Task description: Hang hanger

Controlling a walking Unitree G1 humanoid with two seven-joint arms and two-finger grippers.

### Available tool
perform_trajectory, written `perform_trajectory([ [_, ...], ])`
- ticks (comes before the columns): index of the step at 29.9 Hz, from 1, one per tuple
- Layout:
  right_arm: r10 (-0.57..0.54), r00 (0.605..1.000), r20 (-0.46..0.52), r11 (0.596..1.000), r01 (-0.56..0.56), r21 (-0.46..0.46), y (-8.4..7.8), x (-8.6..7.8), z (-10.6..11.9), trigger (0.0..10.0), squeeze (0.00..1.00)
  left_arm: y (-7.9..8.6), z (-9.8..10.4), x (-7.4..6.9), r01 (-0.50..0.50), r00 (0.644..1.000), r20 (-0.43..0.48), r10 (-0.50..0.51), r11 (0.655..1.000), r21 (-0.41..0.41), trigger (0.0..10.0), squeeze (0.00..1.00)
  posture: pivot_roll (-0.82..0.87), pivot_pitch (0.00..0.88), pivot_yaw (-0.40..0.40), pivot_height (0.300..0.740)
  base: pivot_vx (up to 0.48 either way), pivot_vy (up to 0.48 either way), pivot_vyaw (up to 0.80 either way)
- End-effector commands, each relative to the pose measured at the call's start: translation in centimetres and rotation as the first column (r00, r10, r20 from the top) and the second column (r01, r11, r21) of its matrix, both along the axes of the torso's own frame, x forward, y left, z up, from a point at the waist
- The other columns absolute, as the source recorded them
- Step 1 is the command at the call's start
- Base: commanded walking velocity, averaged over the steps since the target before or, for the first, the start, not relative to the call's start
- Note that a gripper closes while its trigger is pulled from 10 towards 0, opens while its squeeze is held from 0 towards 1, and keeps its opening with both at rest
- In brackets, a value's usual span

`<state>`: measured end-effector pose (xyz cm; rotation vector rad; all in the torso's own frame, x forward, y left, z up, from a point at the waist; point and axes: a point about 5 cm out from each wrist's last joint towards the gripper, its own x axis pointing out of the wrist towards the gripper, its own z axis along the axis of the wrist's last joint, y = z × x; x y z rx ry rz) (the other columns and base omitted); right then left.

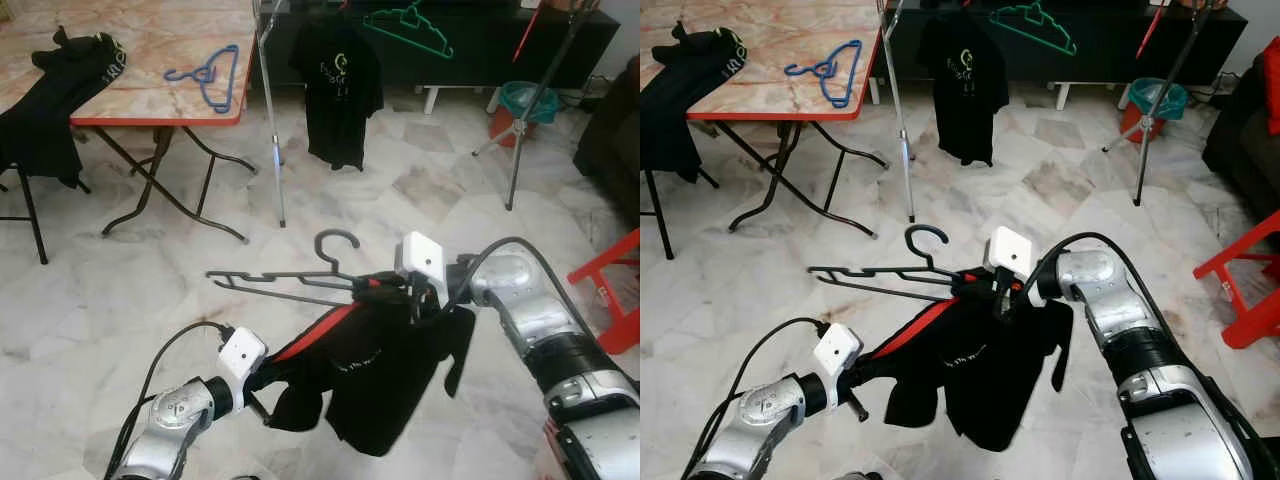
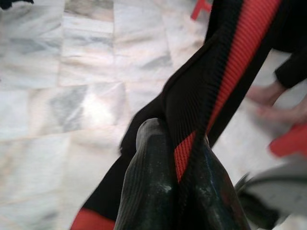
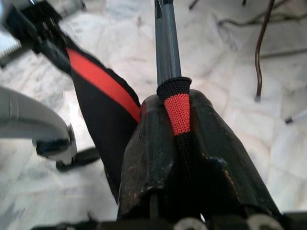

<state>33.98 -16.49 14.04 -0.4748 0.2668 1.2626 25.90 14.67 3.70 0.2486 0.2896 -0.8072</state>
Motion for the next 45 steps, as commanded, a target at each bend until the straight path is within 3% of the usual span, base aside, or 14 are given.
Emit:
perform_trajectory([
  [1,-0.029,0.999,0.026,0.998,0.031,-0.058,-1.2,0.2,0.2,0.0,0.0,0.5,-0.4,-0.4,0.007,1.0,0.011,-0.008,0.997,0.073,10.0,0.0,0.04,0.114,-0.061,0.74,0.0,0.0,0.0],
  [2,-0.031,0.999,0.033,0.991,0.035,-0.126,-1.9,0.1,-0.3,0.0,0.0,0.7,-0.4,-0.4,0.028,0.999,0.029,-0.031,0.992,0.121,10.0,0.0,0.04,0.115,-0.06,0.74,0.0,0.0,0.0],
  [3,-0.031,0.999,0.021,0.991,0.033,-0.132,-2.1,0.0,-0.5,0.0,0.0,0.8,-0.6,-0.4,0.051,0.998,0.034,-0.058,0.983,0.176,10.0,0.0,0.04,0.115,-0.06,0.74,0.0,0.0,0.0],
  [6,-0.019,1.0,-0.003,0.994,0.019,-0.104,-2.2,-0.2,-0.4,0.0,0.0,1.0,-0.8,-0.5,0.074,0.996,0.037,-0.085,0.969,0.237,10.0,0.0,0.04,0.117,-0.055,0.74,0.0,0.0,0.0],
  [14,0.058,0.994,-0.09,0.992,-0.068,-0.108,-3.1,-1.4,-1.1,0.0,0.0,1.0,-1.1,-0.6,0.103,0.99,0.061,-0.129,0.939,0.328,10.0,0.0,0.04,0.12,-0.054,0.74,0.0,0.0,0.0],
  [19,-0.062,0.998,-0.028,0.997,0.06,-0.058,-4.0,-0.2,0.1,0.0,0.0,1.3,-1.8,-1.0,0.128,0.987,0.042,-0.156,0.915,0.382,10.0,0.0,0.04,0.121,-0.051,0.74,0.0,0.0,0.0],
  [22,-0.095,0.995,0.003,0.991,0.095,-0.1,-5.0,0.1,0.6,0.0,0.0,1.6,-2.6,-1.6,0.16,0.982,0.017,-0.186,0.887,0.433,10.0,0.0,0.04,0.122,-0.05,0.74,0.0,0.0,0.0],
  [26,-0.09,0.996,0.007,0.986,0.09,-0.139,-5.9,-0.1,0.9,0.0,0.0,2.1,-3.0,-1.7,0.156,0.981,0.023,-0.192,0.856,0.492,10.0,0.0,0.04,0.122,-0.05,0.74,0.0,0.0,0.0],
  [29,-0.075,0.997,-0.008,0.991,0.073,-0.109,-6.4,-0.3,1.5,0.0,0.0,2.6,-3.3,-1.5,0.126,0.983,0.045,-0.178,0.832,0.54,10.0,0.0,0.04,0.124,-0.049,0.74,0.0,0.0,0.0],
  [30,-0.055,0.998,-0.04,0.996,0.052,-0.075,-6.5,-0.5,1.6,0.0,0.0,2.9,-3.4,-1.0,0.088,0.984,0.076,-0.16,0.812,0.577,10.0,0.0,0.03,0.122,-0.048,0.74,0.0,0.0,0.0],
  [33,0.018,0.995,-0.103,0.996,-0.027,-0.087,-6.6,-1.5,0.8,0.0,0.0,3.1,-3.4,-0.6,0.058,0.983,0.104,-0.153,0.791,0.61,10.0,0.0,0.03,0.122,-0.047,0.74,0.0,0.0,0.0],
  [38,0.003,0.994,-0.112,0.995,-0.014,-0.099,-7.1,-1.7,0.5,0.0,0.0,3.3,-3.5,-0.5,0.049,0.981,0.118,-0.156,0.779,0.625,10.0,0.0,0.03,0.122,-0.045,0.74,0.0,0.0,0.0],
  [45,0.004,0.985,-0.171,0.962,-0.05,-0.268,-8.2,-2.8,-1.2,0.0,0.0,4.3,-3.4,0.0,-0.021,0.973,0.184,-0.14,0.738,0.674,10.0,0.0,0.03,0.124,-0.044,0.74,0.0,0.0,0.0],
])
